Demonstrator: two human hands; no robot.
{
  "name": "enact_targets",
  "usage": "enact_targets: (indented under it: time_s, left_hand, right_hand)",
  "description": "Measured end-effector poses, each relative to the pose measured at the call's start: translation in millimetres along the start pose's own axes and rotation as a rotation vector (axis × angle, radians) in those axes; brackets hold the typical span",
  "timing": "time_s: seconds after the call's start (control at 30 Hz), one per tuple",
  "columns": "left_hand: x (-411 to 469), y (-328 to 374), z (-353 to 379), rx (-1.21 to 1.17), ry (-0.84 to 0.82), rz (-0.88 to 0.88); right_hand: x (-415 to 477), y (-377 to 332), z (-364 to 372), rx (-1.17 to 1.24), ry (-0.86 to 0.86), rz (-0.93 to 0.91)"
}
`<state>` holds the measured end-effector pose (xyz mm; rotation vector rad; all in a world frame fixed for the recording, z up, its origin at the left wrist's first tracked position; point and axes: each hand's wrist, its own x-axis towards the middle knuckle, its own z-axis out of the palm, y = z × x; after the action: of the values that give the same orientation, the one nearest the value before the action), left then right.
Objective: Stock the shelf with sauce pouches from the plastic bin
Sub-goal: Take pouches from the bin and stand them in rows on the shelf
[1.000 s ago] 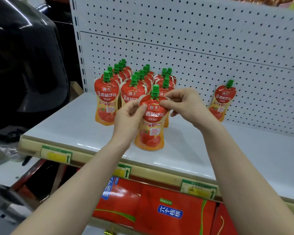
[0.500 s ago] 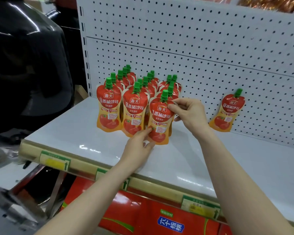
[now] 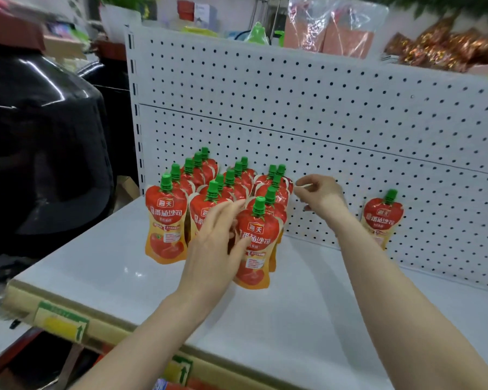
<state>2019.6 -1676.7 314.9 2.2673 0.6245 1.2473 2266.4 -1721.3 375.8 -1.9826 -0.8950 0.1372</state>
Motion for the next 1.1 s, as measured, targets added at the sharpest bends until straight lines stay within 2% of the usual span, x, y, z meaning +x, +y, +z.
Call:
enact_targets:
  time_s: [0.1, 0.23, 0.33, 0.47, 0.9, 1.1]
  left_hand:
    - [5, -2, 4, 0.067, 0.008, 0.016]
    - [8, -4, 8, 0.092, 0.013, 0.014]
    - [8, -6, 10, 0.108, 0.019, 0.01]
    - [7, -7, 12, 0.103, 0.018, 0.008]
    - [7, -8, 15, 0.112, 0.023, 0.008]
    - [8, -9, 14, 0.122, 0.025, 0.013]
  right_hand:
    - [17, 8, 20, -0.011, -0.079, 0.055]
    - [16, 11, 31, 0.172, -0.101, 0.083]
    - [12, 12, 28, 0.206, -0.149, 0.013]
    - [6, 16, 29, 0.162, -0.045, -0.107]
    - [-16, 18, 32, 0.36, -0.093, -0.211]
    - [-9, 26, 33, 0.264, -0.161, -0.21]
